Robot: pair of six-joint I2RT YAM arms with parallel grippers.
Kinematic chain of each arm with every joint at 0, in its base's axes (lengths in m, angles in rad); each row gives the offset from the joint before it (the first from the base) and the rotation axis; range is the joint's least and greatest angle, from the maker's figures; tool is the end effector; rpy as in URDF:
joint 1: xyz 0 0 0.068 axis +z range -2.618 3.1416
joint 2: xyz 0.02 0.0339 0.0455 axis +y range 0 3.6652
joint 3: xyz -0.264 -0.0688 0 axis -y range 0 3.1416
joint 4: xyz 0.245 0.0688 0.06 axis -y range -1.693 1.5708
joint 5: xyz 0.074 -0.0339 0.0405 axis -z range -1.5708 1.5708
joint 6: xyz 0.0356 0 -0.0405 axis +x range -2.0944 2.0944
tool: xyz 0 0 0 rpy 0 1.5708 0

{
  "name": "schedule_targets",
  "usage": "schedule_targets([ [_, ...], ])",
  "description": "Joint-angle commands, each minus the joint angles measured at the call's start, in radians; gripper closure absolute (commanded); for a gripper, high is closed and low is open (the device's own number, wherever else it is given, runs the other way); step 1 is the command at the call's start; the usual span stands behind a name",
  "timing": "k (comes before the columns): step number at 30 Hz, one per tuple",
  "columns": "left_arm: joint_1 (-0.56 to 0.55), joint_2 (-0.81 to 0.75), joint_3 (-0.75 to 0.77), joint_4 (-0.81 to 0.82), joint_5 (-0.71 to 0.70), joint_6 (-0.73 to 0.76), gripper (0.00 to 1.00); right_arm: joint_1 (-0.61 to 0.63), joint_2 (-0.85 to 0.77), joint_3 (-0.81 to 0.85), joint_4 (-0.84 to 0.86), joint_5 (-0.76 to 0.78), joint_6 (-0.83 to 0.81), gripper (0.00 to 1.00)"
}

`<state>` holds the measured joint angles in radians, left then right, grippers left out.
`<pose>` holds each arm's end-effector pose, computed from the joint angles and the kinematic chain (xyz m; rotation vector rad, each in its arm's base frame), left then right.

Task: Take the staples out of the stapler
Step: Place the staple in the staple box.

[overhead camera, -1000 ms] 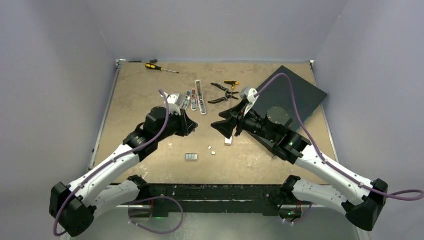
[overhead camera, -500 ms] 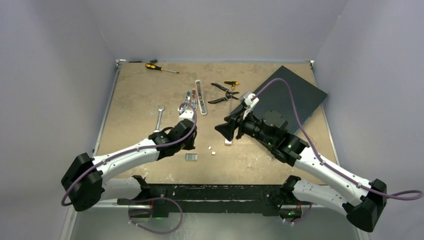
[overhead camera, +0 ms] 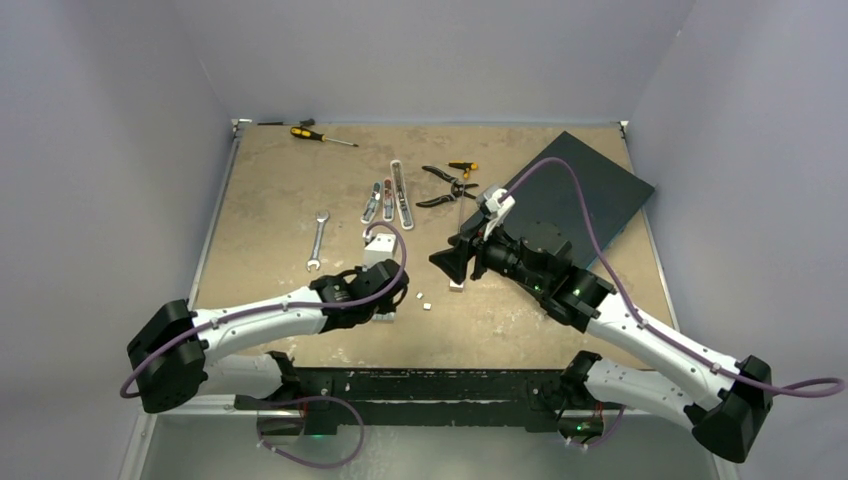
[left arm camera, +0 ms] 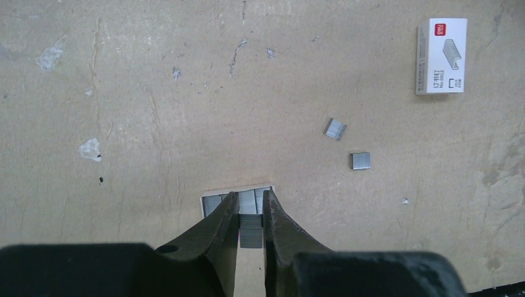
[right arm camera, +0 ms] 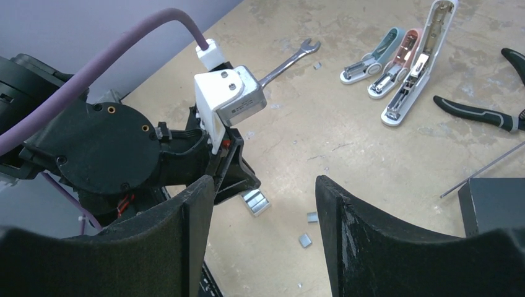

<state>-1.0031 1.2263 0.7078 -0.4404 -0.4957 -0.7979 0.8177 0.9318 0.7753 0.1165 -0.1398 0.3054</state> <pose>0.1400 -0.1881 0.2065 0.0545 2.3847 -0.2148 0.1489 0.1661 0.3421 -0.5403 1.6126 0.9687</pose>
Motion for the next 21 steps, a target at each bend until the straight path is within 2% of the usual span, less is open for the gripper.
schedule_targets([
  [1,-0.009,-0.023,-0.030,0.028,-0.053,-0.034,1.00,0.000,0.005,-0.011,0.019,0.013,0.002,0.36],
  [21,-0.059,-0.009,-0.120,0.133,-0.069,-0.019,1.00,-0.001,0.041,-0.001,0.023,-0.006,0.005,0.36],
])
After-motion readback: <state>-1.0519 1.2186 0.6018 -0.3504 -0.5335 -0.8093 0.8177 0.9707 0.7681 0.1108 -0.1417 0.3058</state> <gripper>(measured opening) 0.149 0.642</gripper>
